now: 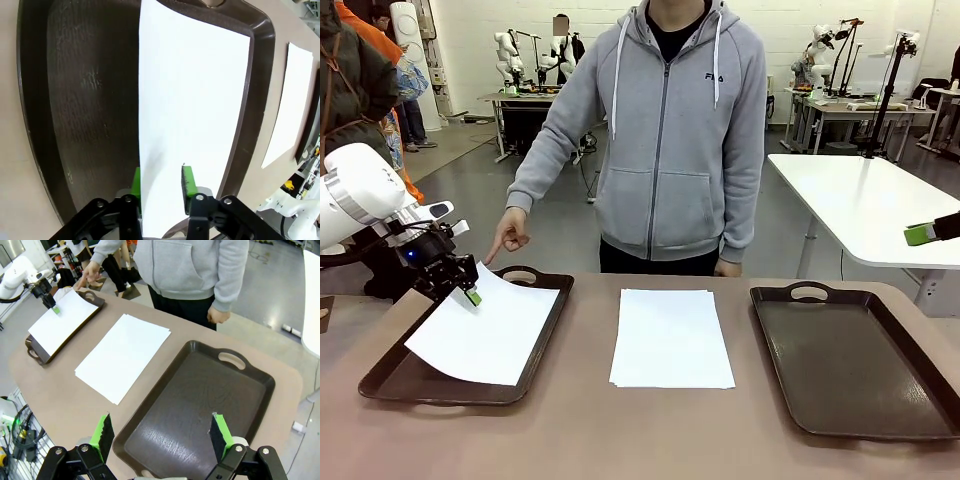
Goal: Sort the A4 documents.
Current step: Place the A4 Paper in the designated Handle tray, then receive the A4 Paper.
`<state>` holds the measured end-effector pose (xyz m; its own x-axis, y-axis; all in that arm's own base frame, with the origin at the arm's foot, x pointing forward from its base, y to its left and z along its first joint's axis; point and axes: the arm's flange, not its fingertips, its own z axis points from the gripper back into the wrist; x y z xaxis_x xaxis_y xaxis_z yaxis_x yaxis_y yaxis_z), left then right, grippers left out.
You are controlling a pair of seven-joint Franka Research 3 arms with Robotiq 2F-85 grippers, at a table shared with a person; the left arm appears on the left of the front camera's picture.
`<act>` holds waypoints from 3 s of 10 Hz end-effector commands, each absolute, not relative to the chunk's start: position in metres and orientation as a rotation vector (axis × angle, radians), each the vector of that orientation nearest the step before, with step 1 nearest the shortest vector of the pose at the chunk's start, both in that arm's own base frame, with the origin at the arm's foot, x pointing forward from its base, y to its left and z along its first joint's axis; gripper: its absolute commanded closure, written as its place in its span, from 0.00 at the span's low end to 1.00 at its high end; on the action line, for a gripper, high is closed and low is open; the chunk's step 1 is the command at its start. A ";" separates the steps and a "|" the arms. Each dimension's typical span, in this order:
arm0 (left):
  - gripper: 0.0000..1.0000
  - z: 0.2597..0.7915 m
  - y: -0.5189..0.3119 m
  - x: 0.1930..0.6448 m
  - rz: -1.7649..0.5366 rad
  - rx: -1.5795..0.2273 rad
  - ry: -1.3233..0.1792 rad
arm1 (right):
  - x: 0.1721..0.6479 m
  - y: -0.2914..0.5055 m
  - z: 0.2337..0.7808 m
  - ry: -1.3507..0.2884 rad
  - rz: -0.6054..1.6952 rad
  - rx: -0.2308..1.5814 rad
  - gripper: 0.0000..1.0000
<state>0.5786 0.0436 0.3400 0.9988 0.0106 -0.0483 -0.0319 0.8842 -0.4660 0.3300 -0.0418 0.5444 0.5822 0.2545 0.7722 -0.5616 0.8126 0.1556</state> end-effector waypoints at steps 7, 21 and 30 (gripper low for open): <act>0.00 0.356 0.051 0.573 0.063 -0.404 0.019 | 0.332 -0.042 0.542 -0.824 0.501 0.429 0.00; 0.00 0.355 0.052 0.577 0.042 -0.433 0.012 | 0.332 -0.042 0.542 -0.824 0.501 0.429 0.00; 0.00 0.355 0.052 0.577 0.042 -0.433 0.012 | 0.332 -0.042 0.542 -0.824 0.501 0.429 0.00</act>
<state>0.5768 0.0511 0.3553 0.9987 0.0449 -0.0220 -0.0501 0.9030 -0.4267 0.3300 -0.0418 0.5444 0.5822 0.2545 0.7721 -0.5616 0.8126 0.1556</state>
